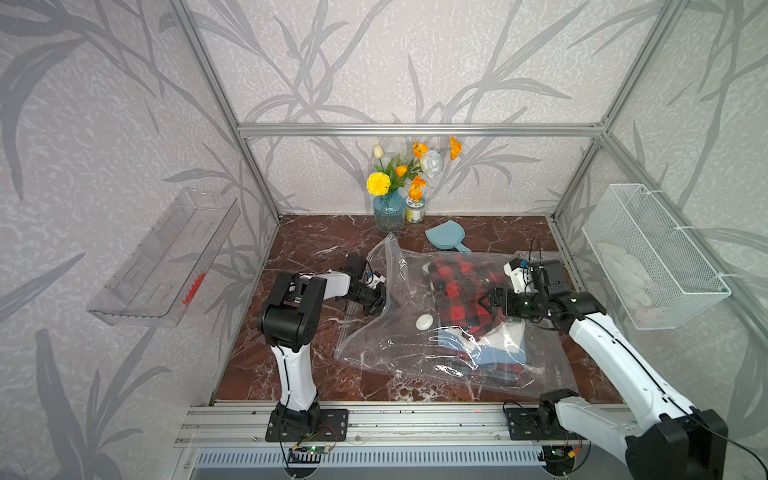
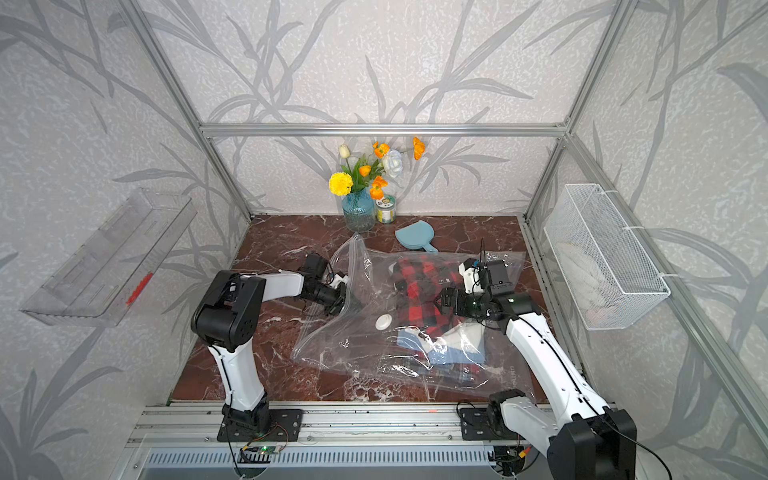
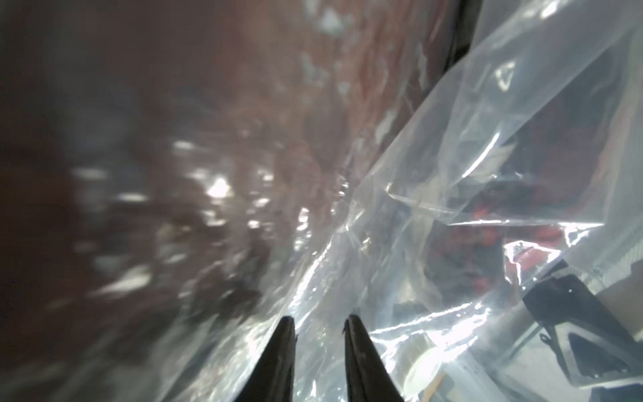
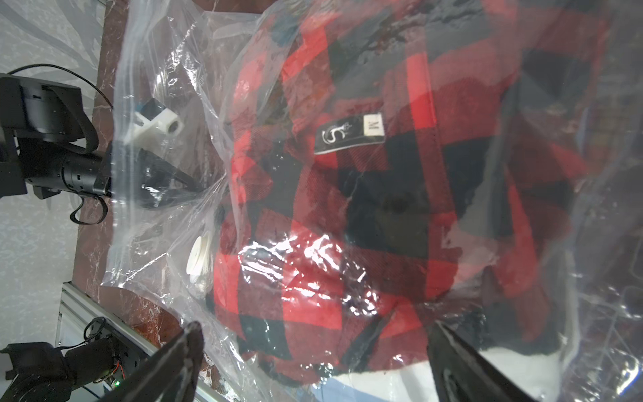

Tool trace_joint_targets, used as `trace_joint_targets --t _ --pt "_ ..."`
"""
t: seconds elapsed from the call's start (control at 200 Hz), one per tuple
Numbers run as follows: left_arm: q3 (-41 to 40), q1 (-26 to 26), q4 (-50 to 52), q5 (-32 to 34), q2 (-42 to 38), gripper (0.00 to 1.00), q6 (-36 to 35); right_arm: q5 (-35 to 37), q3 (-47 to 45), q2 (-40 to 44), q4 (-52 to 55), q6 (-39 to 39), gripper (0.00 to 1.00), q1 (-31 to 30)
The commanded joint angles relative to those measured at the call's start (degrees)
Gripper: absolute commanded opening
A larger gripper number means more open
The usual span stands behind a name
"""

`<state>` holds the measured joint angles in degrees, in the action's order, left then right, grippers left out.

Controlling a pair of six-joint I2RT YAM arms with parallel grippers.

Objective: Take the shirt out of the vacuum bag
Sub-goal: Open the vacuum bag at the center of the board.

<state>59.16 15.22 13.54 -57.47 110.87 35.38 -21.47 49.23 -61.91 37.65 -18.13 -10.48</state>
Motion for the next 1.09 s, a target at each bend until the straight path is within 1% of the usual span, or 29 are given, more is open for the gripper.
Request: trace_joint_targets --t 0.0,0.095,0.115,0.165,0.225,0.3,0.355,0.415,0.49,0.58,0.615,0.705,0.755,0.835,0.9,0.98,1.09 --pt "-3.29 1.04 -19.05 -7.19 -5.06 0.30 10.97 0.69 1.96 0.19 1.85 1.41 0.99 1.38" --pt "-6.12 1.11 -34.69 -10.03 -10.42 0.32 21.48 0.28 2.27 -0.17 2.12 1.86 0.99 3.43" --pt "-6.45 1.17 -37.80 -10.29 -11.24 0.34 23.55 0.13 2.28 -0.27 2.16 1.82 0.99 3.71" --pt "-6.96 1.43 -44.53 -10.78 -13.81 0.36 28.01 -0.25 2.19 -0.70 1.72 1.81 0.99 4.76" --pt "-6.73 1.93 -48.36 -11.06 -16.51 0.37 30.83 -0.41 2.14 -1.17 1.33 1.56 0.99 5.99" --pt "-6.84 2.42 -50.38 -11.00 -19.63 0.40 31.98 -0.25 2.19 -1.37 0.66 1.07 0.99 7.27" --pt "-7.44 2.61 -48.86 -10.87 -21.72 0.44 30.73 -0.22 2.18 -1.37 0.04 0.49 0.99 8.37" --pt "-8.44 2.92 -44.60 -10.69 -23.15 0.46 27.51 -0.56 2.27 -1.58 -0.50 0.06 0.99 9.22" --pt "-9.94 2.97 -35.59 -10.44 -23.64 0.47 21.03 -0.59 2.44 -2.12 -0.71 0.05 0.99 9.83" --pt "-11.24 2.27 -23.76 -8.60 -22.31 0.46 13.87 -0.51 2.52 -1.99 -0.56 0.09 0.99 10.13" --pt "-12.91 1.61 -24.18 -7.76 -22.23 0.45 14.02 -0.52 2.55 -1.82 -0.51 0.07 0.99 10.21" --pt "-17.84 -0.45 -32.59 -6.46 -23.59 0.45 19.29 -0.84 2.62 -1.37 -0.30 0.16 0.99 10.22" --pt "-18.74 -1.27 -33.53 -5.72 -24.75 0.45 20.17 -0.81 2.67 -1.20 -0.16 0.17 0.99 10.20" --pt "-18.61 -1.42 -31.67 -4.72 -26.66 0.46 19.35 -4.46 2.36 -0.98 -0.96 0.79 0.99 10.07" --pt "-17.41 -1.34 -26.45 -4.08 -27.53 0.45 16.67 -8.44 2.61 -1.32 -1.35 0.85 1.00 9.56" --pt "-16.00 -1.31 -18.95 -3.22 -28.09 0.39 12.24 -7.59 3.34 -1.72 -0.68 0.82 1.00 6.09" --pt "-16.30 -1.17 -14.73 -3.06 -28.22 0.26 9.48 -7.15 3.97 -3.10 -3.11 -1.75 1.00 -0.94"
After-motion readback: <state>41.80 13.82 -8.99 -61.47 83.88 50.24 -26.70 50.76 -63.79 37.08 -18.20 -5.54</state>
